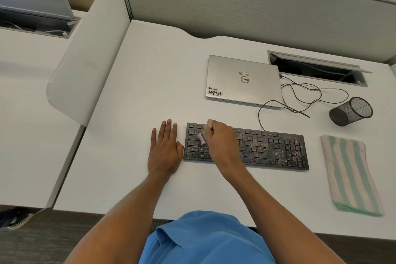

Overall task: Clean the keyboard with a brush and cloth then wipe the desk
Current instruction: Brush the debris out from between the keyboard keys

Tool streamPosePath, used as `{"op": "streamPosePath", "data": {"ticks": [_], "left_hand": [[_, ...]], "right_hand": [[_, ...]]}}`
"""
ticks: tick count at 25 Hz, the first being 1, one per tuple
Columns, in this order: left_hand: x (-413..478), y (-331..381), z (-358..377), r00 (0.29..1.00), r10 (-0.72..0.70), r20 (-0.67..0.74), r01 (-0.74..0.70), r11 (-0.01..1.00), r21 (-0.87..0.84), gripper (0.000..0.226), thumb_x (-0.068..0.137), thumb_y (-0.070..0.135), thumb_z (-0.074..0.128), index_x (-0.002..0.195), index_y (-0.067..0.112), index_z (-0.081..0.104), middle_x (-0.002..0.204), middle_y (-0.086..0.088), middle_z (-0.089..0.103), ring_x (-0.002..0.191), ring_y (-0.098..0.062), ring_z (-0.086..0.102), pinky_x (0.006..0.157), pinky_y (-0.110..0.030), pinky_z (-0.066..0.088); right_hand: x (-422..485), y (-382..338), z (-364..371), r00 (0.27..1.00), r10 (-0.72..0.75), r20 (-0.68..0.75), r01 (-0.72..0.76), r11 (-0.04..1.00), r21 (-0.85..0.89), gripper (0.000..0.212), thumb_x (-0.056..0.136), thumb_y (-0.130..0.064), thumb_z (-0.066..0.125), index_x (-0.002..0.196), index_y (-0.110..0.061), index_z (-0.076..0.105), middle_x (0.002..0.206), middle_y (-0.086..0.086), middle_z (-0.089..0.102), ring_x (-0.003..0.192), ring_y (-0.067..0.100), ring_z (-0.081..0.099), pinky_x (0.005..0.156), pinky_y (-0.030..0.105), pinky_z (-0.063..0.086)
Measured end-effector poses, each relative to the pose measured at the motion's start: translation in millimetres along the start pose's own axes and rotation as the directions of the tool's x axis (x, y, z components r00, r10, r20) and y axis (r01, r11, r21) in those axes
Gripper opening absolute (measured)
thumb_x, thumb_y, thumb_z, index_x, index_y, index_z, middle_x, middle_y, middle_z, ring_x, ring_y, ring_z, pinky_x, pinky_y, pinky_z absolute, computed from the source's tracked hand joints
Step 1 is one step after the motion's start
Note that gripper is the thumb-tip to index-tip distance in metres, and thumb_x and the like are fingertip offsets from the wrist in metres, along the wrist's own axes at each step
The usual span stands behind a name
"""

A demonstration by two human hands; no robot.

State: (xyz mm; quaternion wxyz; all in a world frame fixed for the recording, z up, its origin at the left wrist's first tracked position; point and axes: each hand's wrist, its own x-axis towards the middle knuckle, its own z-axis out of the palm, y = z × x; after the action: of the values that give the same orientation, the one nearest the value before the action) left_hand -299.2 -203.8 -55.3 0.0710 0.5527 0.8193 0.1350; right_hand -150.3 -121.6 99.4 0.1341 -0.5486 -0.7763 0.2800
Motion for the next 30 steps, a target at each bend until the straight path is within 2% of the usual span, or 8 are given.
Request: {"op": "streamPosePath", "data": {"ticks": [4, 8, 11, 14, 18, 24, 27, 30], "left_hand": [[0, 0, 0, 1.000, 0.001, 0.003, -0.001, 1.000, -0.007, 0.069, 0.100, 0.034, 0.026, 0.165, 0.012, 0.028, 0.176, -0.009, 0.019, 0.163, -0.024, 0.013, 0.133, -0.051, 0.007], [0, 0, 0, 1.000, 0.002, -0.006, -0.002, 1.000, -0.015, 0.068, 0.101, 0.033, 0.028, 0.165, 0.011, 0.029, 0.175, -0.010, 0.019, 0.163, -0.024, 0.013, 0.132, -0.051, 0.008], [0, 0, 0, 1.000, -0.001, -0.010, 0.001, 1.000, -0.019, 0.068, 0.101, 0.032, 0.028, 0.165, 0.011, 0.029, 0.175, -0.009, 0.019, 0.163, -0.024, 0.012, 0.133, -0.051, 0.007], [0, -1, 0, 1.000, 0.002, -0.008, -0.002, 1.000, -0.021, 0.068, 0.101, 0.032, 0.028, 0.166, 0.011, 0.028, 0.176, -0.009, 0.018, 0.164, -0.024, 0.012, 0.133, -0.051, 0.007], [0, -1, 1, 1.000, 0.000, -0.007, 0.000, 1.000, -0.025, 0.068, 0.101, 0.032, 0.028, 0.165, 0.011, 0.029, 0.176, -0.009, 0.019, 0.163, -0.024, 0.012, 0.133, -0.051, 0.007], [0, -1, 0, 1.000, 0.002, -0.012, -0.002, 1.000, -0.022, 0.068, 0.100, 0.032, 0.029, 0.165, 0.010, 0.030, 0.175, -0.010, 0.020, 0.163, -0.025, 0.014, 0.132, -0.052, 0.008], [0, -1, 0, 1.000, 0.002, -0.011, -0.002, 1.000, -0.019, 0.067, 0.101, 0.031, 0.030, 0.165, 0.010, 0.030, 0.175, -0.010, 0.020, 0.163, -0.024, 0.013, 0.132, -0.051, 0.008], [0, -1, 0, 1.000, 0.000, -0.012, 0.000, 1.000, -0.013, 0.067, 0.101, 0.031, 0.030, 0.165, 0.011, 0.029, 0.175, -0.010, 0.020, 0.163, -0.024, 0.013, 0.132, -0.051, 0.008]], "right_hand": [[-3, -2, -11, 0.993, 0.048, 0.112, -0.039, 0.996, -0.077, 0.031, 0.104, -0.018, 0.044, 0.077, -0.008, 0.056, 0.058, -0.001, 0.058, 0.046, 0.001, 0.043, 0.048, 0.023, 0.032], [-1, -4, -4, 1.000, 0.010, -0.005, -0.010, 1.000, 0.019, 0.036, 0.105, -0.026, 0.044, 0.074, -0.012, 0.056, 0.065, 0.002, 0.060, 0.056, 0.020, 0.053, 0.053, 0.040, 0.043], [0, -9, 4, 1.000, -0.005, -0.030, 0.007, 0.997, 0.072, 0.036, 0.105, -0.028, 0.043, 0.073, -0.015, 0.053, 0.066, 0.000, 0.060, 0.061, 0.021, 0.057, 0.056, 0.042, 0.048], [-4, -10, 8, 1.000, -0.020, -0.018, 0.020, 1.000, 0.016, 0.035, 0.105, -0.028, 0.043, 0.074, -0.013, 0.053, 0.067, 0.004, 0.062, 0.063, 0.024, 0.058, 0.057, 0.043, 0.048], [-7, -11, 2, 0.997, -0.004, 0.080, 0.008, 0.999, -0.049, 0.031, 0.104, -0.022, 0.045, 0.078, -0.009, 0.057, 0.070, 0.005, 0.066, 0.060, 0.017, 0.056, 0.057, 0.035, 0.044], [-1, -13, -1, 0.999, -0.002, -0.039, 0.004, 1.000, 0.027, 0.033, 0.105, -0.023, 0.045, 0.073, -0.013, 0.048, 0.065, 0.001, 0.054, 0.059, 0.017, 0.042, 0.055, 0.037, 0.038], [-3, -14, 4, 1.000, -0.011, -0.015, 0.011, 0.999, 0.039, 0.033, 0.104, -0.023, 0.045, 0.072, -0.016, 0.046, 0.065, 0.001, 0.057, 0.059, 0.017, 0.046, 0.058, 0.039, 0.043], [-8, -13, 1, 0.999, -0.001, 0.047, 0.000, 0.999, 0.033, 0.034, 0.104, -0.018, 0.045, 0.070, -0.012, 0.049, 0.059, -0.003, 0.054, 0.051, 0.001, 0.051, 0.051, 0.026, 0.039]]}}
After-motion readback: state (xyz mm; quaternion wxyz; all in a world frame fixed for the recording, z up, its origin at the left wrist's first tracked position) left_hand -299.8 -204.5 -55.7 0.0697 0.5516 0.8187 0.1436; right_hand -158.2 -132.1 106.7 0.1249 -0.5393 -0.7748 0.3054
